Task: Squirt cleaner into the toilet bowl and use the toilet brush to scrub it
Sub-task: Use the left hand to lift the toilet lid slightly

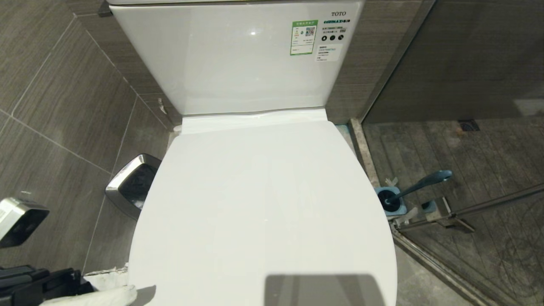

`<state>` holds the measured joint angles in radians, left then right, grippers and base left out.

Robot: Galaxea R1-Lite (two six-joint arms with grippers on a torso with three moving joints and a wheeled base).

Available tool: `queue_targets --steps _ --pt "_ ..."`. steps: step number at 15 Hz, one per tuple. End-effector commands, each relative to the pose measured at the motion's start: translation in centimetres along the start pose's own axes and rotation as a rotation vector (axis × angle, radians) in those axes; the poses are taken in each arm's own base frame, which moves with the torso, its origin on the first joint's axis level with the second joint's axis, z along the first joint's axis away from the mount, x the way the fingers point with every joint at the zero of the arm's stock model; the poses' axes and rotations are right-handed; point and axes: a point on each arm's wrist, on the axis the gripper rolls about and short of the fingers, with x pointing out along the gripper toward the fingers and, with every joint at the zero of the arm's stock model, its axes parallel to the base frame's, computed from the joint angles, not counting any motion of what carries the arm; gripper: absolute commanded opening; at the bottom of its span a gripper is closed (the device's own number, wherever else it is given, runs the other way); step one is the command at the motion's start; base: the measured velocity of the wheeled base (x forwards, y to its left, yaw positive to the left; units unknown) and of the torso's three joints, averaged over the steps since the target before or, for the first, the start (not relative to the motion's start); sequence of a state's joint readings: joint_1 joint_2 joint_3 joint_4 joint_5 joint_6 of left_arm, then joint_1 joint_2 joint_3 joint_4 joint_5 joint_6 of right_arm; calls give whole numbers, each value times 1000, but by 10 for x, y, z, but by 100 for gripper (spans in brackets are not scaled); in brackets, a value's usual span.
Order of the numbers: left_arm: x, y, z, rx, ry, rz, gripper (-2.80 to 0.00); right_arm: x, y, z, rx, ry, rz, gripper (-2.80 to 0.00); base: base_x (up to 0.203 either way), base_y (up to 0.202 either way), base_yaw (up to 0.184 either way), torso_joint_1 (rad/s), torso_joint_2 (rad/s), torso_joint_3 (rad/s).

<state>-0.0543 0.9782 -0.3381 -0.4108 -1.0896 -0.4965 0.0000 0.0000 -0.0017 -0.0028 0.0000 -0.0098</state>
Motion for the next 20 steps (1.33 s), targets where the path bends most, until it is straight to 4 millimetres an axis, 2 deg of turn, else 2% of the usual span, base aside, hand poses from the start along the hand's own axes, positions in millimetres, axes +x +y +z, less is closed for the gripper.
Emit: queue_targets --steps 1,8,16,20 --pt "-1 -2 2 5 -3 -10 0 0 0 0 -1 0 0 -280 0 0 0 0 0 0" --pt "0 -2 6 7 -4 -11 0 0 0 0 -1 0 0 -280 0 0 0 0 0 12" --pt "1 -1 6 8 -3 -11 0 0 0 0 -1 0 0 -280 0 0 0 2 3 182" --pt "1 0 7 3 -2 -8 0 0 0 0 1 0 0 -280 0 0 0 -3 3 62"
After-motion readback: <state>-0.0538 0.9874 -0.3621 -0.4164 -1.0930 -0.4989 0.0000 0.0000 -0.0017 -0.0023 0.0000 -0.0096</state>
